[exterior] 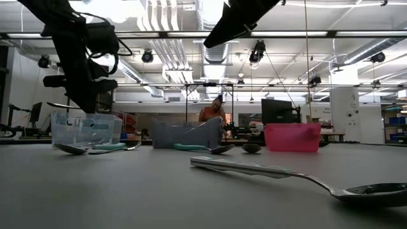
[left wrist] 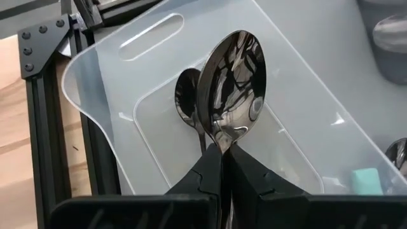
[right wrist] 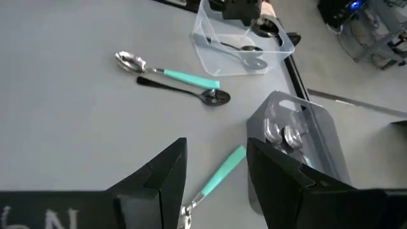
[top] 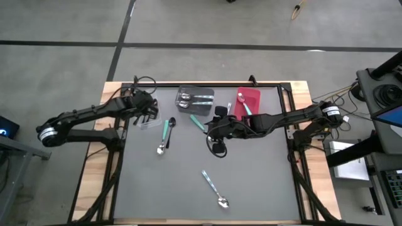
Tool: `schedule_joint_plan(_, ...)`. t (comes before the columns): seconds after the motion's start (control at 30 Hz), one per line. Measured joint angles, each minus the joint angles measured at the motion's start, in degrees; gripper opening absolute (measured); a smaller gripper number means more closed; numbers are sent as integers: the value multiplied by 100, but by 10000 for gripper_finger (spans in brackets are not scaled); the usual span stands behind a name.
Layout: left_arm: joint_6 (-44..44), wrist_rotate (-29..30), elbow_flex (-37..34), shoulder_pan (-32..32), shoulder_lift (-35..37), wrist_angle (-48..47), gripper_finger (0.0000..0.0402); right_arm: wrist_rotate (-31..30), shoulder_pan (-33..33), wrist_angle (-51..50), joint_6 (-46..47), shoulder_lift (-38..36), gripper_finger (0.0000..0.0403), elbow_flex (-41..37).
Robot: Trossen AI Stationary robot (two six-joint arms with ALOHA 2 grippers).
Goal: Sort silverware by color (type)
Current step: Put the bottom black spoon into the transparent bin
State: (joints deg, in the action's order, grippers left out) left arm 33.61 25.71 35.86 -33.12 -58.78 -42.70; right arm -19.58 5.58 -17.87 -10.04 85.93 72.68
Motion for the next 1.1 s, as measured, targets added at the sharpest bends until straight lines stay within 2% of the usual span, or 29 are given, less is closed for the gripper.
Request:
schedule_joint_plan(0.47,128,-79,0,-19,-359,278,0,1,-128,13,-64,2,155,-75)
schedule_joint_plan(1.1,-155,-61,0,-262,-1155,516,0,3,-188,15,9,4,155,-91)
